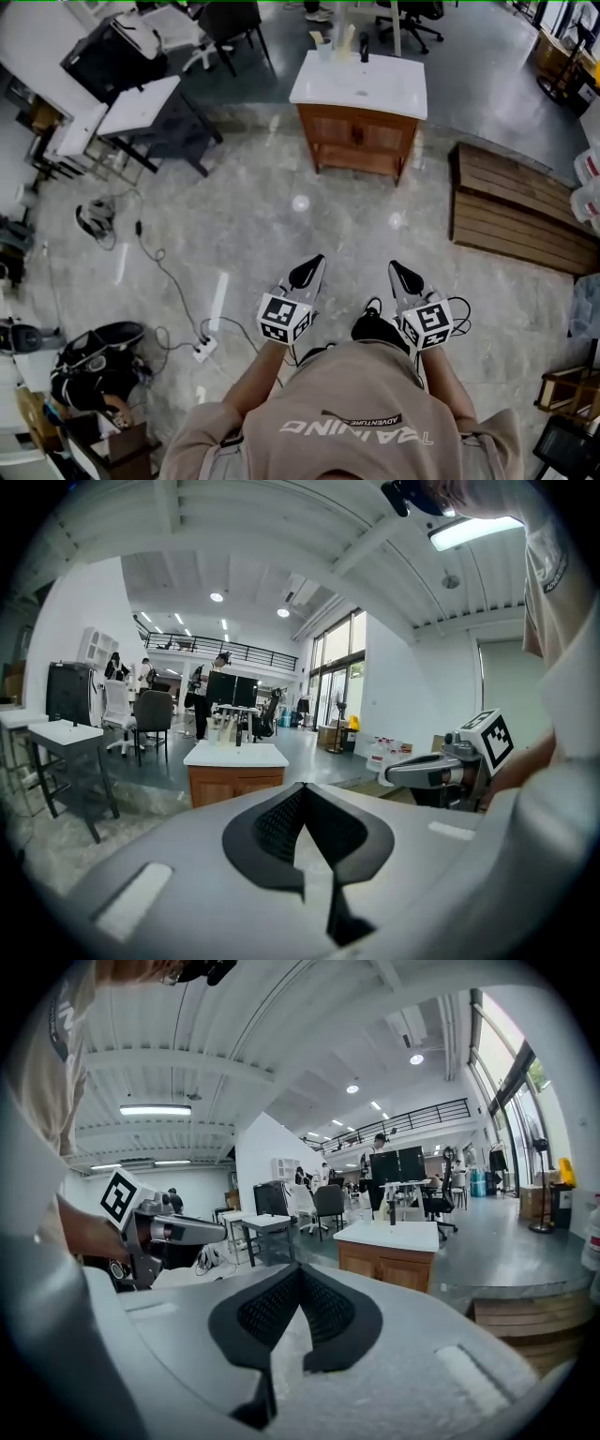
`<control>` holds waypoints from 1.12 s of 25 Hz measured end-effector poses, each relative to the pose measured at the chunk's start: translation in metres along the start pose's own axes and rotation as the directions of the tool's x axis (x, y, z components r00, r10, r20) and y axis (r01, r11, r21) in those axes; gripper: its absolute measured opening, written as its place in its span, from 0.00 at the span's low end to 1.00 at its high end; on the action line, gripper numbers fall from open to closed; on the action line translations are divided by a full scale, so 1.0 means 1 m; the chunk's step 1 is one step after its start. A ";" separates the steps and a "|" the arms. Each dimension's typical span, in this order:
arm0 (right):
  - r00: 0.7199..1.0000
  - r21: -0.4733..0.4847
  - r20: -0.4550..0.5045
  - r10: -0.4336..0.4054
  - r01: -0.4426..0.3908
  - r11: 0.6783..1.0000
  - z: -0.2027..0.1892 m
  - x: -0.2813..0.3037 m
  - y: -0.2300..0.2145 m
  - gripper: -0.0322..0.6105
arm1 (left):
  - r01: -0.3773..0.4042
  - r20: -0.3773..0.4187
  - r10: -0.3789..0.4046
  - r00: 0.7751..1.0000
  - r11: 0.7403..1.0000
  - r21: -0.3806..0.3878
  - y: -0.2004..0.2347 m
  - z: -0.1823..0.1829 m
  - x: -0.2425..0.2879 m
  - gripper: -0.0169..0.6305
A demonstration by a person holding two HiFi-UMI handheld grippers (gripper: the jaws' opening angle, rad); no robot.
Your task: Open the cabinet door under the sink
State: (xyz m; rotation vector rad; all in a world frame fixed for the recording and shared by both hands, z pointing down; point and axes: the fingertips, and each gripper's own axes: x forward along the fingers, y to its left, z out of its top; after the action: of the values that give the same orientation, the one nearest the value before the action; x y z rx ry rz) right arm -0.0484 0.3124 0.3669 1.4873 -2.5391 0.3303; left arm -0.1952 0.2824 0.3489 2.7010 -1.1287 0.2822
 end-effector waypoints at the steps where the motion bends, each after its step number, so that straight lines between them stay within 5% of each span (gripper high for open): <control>1: 1.000 -0.002 -0.001 0.015 -0.015 1.000 0.001 0.007 -0.009 0.05 | -0.005 0.001 0.005 1.000 1.000 0.005 0.001 0.004 0.011 0.06; 10: 0.992 0.040 -0.045 0.118 -0.116 0.992 -0.004 0.045 -0.069 0.05 | -0.054 0.014 0.054 0.998 0.998 -0.009 0.002 0.031 0.077 0.06; 21: 0.990 0.104 -0.105 0.094 -0.083 0.991 -0.030 0.066 -0.094 0.05 | 0.021 -0.027 -0.021 0.999 1.000 0.006 0.006 0.029 0.130 0.06; 28: 0.997 0.075 -0.074 -0.006 0.012 0.997 0.005 0.101 -0.128 0.05 | 0.074 0.001 -0.074 0.997 0.997 0.017 0.045 0.045 0.172 0.06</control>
State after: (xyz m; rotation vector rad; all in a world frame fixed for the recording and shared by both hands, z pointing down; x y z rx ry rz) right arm 0.0144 0.1659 0.4015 1.4833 -2.4878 0.4755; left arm -0.1045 0.1233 0.3539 2.7507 -1.0292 0.2786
